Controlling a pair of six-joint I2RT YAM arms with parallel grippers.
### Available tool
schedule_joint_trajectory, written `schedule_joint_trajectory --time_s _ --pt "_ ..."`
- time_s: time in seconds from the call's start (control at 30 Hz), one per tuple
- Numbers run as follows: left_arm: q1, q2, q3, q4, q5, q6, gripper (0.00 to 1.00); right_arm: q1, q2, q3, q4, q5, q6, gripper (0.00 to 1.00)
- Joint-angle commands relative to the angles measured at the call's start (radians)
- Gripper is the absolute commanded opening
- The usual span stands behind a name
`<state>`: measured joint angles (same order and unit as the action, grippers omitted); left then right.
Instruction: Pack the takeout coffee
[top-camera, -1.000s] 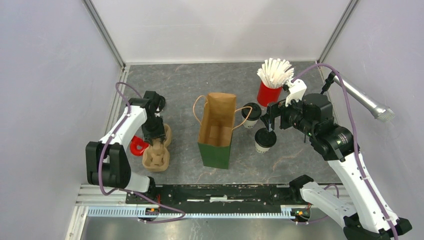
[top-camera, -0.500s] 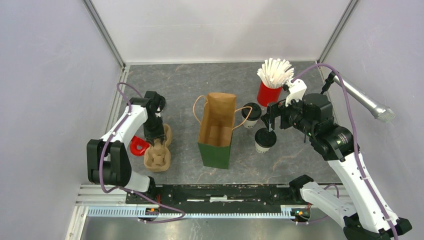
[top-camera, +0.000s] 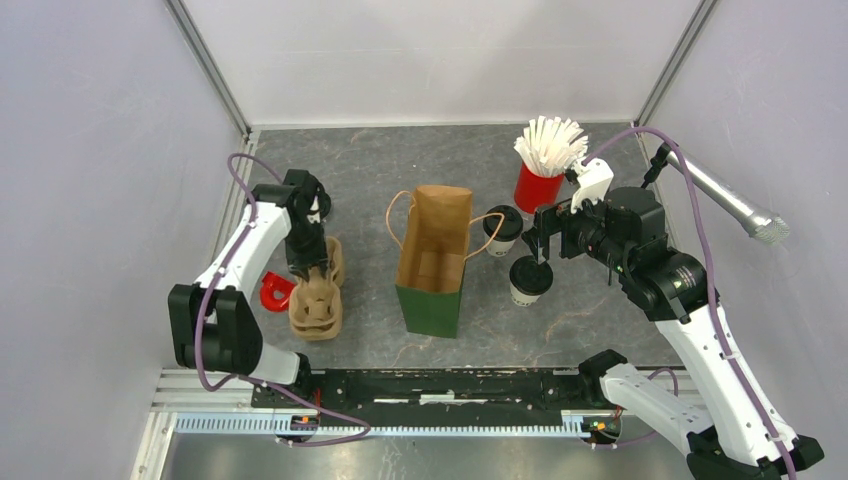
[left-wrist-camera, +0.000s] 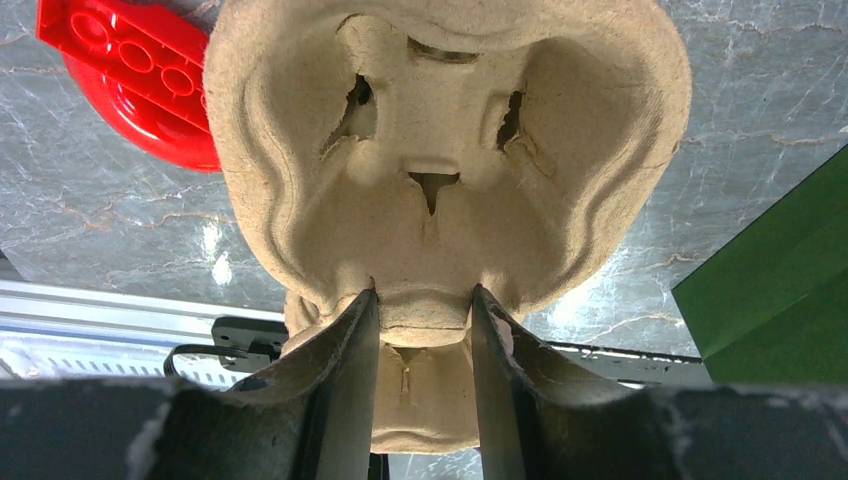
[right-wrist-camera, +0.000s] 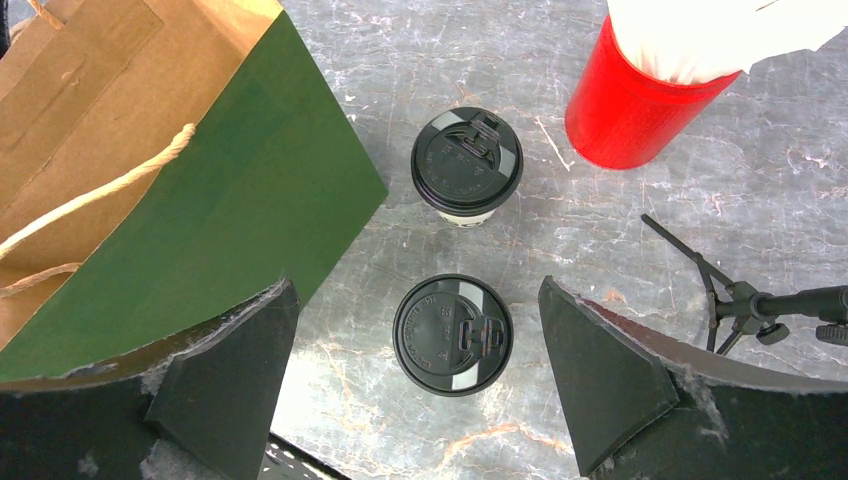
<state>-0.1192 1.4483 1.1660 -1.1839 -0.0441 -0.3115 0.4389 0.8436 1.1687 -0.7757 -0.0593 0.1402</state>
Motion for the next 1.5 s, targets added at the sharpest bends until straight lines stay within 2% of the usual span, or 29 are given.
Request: schedule_joint_trajectory --time_s 0.0,0.67,0.87,1.13,1.23,1.47 --pt "0.004 -0.048 0.009 -0.041 0.021 0.027 0.34 0.004 -0.012 0.036 0.005 0.006 -0.008 0.97" --pt "0.004 -0.178 0.164 -0.179 0.128 -0.033 0.33 0.005 -0.008 0.055 -0.023 -0.014 0.024 0.97" --pt "0.003 -0.167 0.398 -0.179 0.151 -0.085 0.31 0.004 -0.010 0.043 -0.037 -0.015 0.032 0.97" --pt "-0.001 -0.074 0.782 -0.165 0.302 -0.157 0.30 0.003 -0.024 0.051 -0.049 -0.034 0.040 0.96" --pt "-0.011 -0.052 0.872 -0.117 0.374 -0.211 0.29 0.004 -0.043 0.050 -0.057 -0.034 0.042 0.96" --pt "-0.118 0.015 1.091 -0.081 0.415 -0.294 0.28 0.004 -0.063 0.085 -0.097 -0.002 0.069 0.95"
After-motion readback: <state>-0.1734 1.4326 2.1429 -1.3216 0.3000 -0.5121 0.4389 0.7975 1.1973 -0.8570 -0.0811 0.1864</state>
